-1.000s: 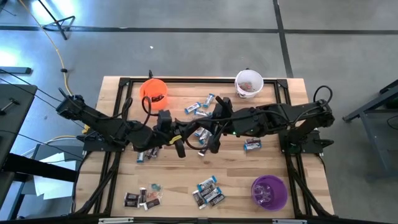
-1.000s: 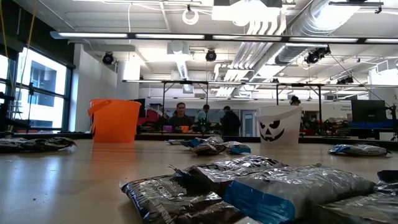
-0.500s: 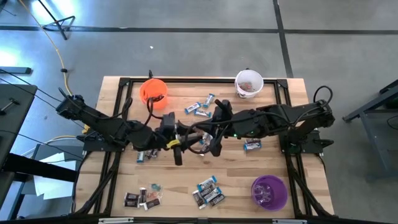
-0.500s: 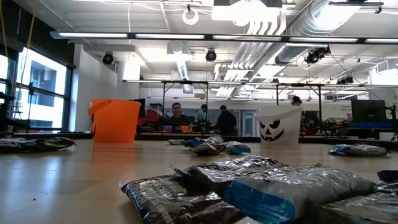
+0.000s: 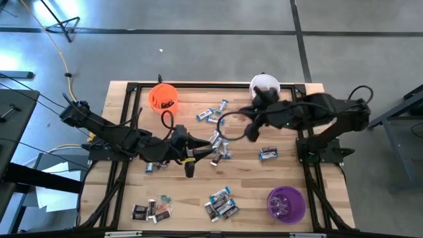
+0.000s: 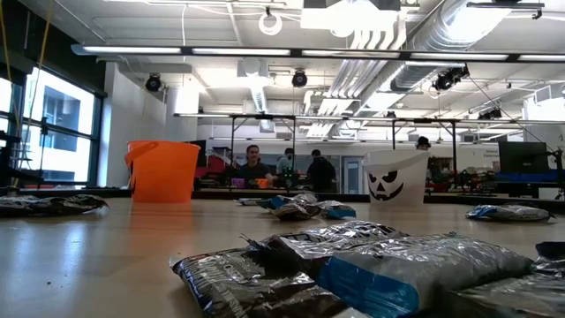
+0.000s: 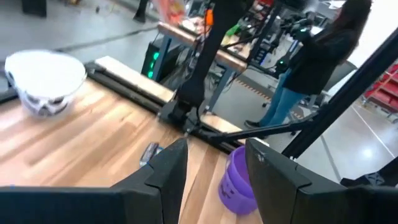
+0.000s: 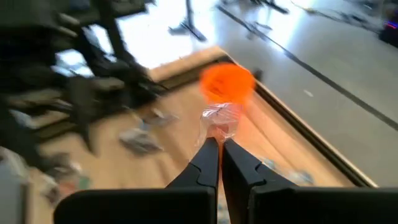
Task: Sort candy
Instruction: Put the orange gummy into the white bucket
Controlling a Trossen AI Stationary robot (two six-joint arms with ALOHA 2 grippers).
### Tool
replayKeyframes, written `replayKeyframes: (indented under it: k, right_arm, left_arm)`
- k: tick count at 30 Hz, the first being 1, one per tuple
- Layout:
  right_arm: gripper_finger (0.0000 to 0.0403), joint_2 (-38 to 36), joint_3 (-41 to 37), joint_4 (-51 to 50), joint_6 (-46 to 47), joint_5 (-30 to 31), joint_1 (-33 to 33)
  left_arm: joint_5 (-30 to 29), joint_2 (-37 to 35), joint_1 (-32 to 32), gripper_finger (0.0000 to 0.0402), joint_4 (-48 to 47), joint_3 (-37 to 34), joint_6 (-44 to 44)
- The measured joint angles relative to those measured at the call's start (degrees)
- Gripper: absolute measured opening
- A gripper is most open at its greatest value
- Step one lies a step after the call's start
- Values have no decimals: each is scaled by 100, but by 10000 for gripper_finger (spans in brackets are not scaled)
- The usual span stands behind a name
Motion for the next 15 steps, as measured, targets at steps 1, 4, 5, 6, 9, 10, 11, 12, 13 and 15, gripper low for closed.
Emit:
replayKeyframes:
  k: [1, 4, 5, 6, 9, 10, 11, 12, 13, 15]
  right_arm:
    - [0, -49, 0, -325, 112, 99, -72]
    - [0, -171, 0, -1391, 494, 370, -356]
    - [0, -208, 0, -1734, 610, 411, -467]
    - [0, -240, 0, -2042, 685, 450, -593]
    - [0, -270, 0, -2729, 744, 635, -1018]
    - [0, -266, 0, -2754, 673, 679, -1180]
    - [0, -266, 0, -2700, 497, 660, -1355]
    - [0, -266, 0, -2638, 252, 603, -1527]
    - [0, -266, 0, -2538, 11, 548, -1708]
    - [0, -241, 0, -2491, -376, 514, -2148]
  left_arm:
    - [-2, 0, 0, 149, -64, 0, -107]
    - [11, 0, 0, 149, -168, 0, -307]
    - [11, 0, 0, 149, -181, 0, -315]
    - [11, 0, 0, 149, -179, 0, -314]
    - [11, 0, 0, 149, -134, 0, -329]
    - [8, 0, 5, 149, -134, 0, -371]
    - [-7, 0, 13, 149, -130, 0, -412]
    - [-38, 0, 11, 149, -124, 0, -436]
    - [-85, 0, 11, 149, -109, 0, -460]
    - [-198, 0, 11, 149, -105, 0, -466]
